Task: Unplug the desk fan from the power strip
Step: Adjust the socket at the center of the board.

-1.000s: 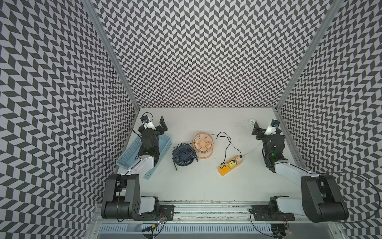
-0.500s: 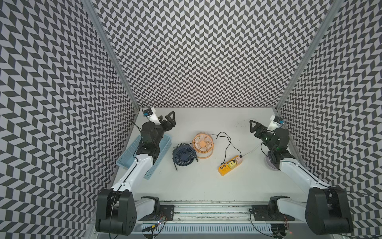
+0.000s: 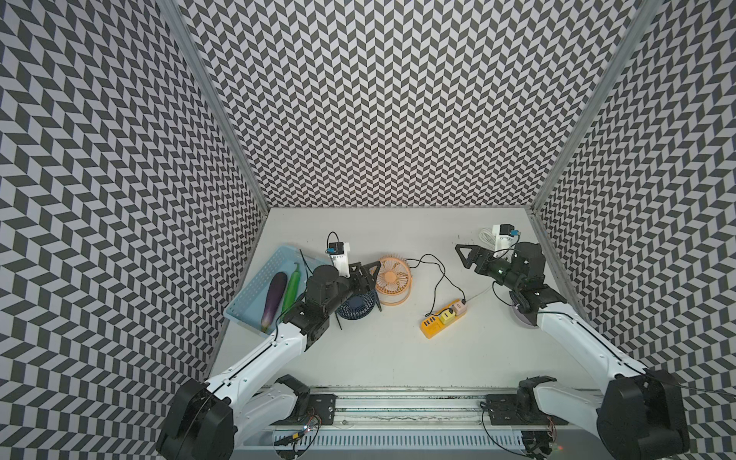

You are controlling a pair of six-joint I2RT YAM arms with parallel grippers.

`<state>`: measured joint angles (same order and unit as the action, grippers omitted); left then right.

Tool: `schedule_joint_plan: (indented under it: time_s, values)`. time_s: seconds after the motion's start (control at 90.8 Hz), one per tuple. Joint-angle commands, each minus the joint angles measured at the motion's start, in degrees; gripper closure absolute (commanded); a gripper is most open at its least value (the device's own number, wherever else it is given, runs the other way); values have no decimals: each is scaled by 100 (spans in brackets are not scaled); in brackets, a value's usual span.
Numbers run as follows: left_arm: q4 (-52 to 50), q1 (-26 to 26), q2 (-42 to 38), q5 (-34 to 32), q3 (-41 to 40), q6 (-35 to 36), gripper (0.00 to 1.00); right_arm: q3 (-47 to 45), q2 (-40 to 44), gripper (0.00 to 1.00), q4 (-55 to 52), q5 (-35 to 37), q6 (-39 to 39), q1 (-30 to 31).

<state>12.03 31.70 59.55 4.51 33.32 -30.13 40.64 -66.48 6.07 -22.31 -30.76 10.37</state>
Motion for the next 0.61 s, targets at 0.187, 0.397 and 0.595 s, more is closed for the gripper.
schedule_joint_plan:
  time_s: [0.187, 0.397, 0.595]
  values:
    - [680, 1429, 455, -266, -331, 379, 30, -252, 317, 8, -786, 304, 245, 27]
    - [1219, 2365, 1150, -722, -565, 576, 33, -415, 490, 8, -1157, 166, 408, 21]
    - [1639, 2879, 1756, -902, -659, 835, 35, -550, 826, 8, -1433, 152, 463, 18]
